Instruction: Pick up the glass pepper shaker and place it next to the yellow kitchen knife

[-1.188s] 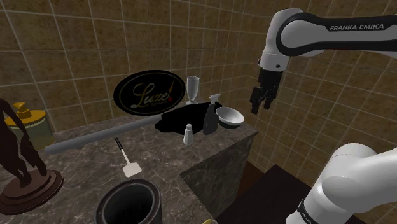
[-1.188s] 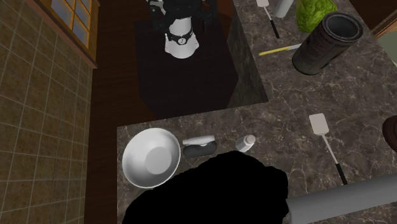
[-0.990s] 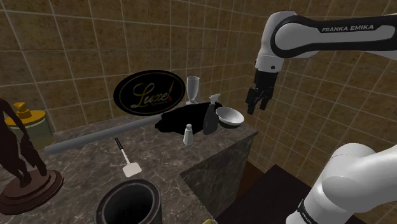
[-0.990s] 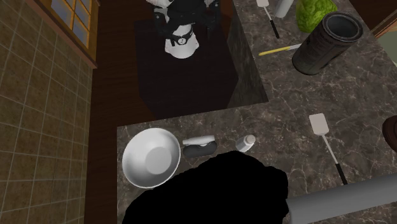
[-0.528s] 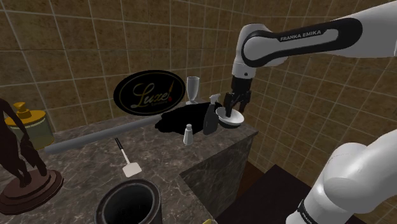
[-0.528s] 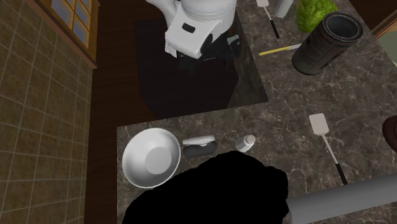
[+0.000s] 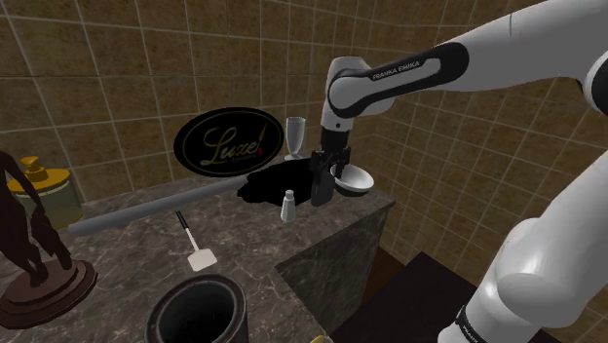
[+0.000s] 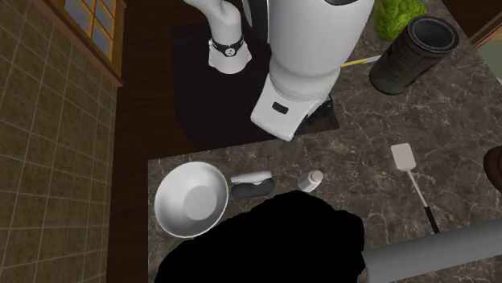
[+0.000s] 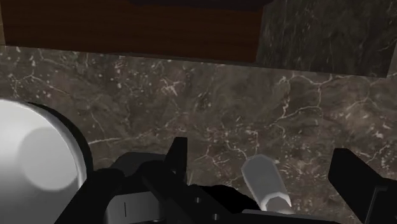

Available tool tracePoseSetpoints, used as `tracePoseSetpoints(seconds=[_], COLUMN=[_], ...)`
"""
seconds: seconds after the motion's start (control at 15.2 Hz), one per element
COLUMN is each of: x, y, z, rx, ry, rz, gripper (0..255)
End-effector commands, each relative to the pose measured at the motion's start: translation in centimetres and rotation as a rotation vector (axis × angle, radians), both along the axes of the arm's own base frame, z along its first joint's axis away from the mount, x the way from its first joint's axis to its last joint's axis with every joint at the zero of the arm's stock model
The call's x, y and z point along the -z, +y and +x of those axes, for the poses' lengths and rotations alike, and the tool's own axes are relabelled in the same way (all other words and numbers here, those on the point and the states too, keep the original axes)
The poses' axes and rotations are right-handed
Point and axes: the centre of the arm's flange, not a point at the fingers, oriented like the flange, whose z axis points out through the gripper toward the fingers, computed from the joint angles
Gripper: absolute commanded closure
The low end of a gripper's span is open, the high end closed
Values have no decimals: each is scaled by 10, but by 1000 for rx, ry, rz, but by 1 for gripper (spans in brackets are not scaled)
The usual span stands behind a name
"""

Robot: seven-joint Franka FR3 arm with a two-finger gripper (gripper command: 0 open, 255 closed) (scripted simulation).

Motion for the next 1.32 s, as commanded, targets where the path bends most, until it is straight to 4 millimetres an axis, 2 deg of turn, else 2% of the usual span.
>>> tracePoseSetpoints(seconds=[0.0,0.53,0.99,1.25], x=[8,51,88,91], y=[11,52,56,56], z=[26,110,109,109], rx=[-3,-13,-13,-13], ry=[-1,-3,-3,-3], rz=[4,14,14,14], gripper=[0,0,0,0])
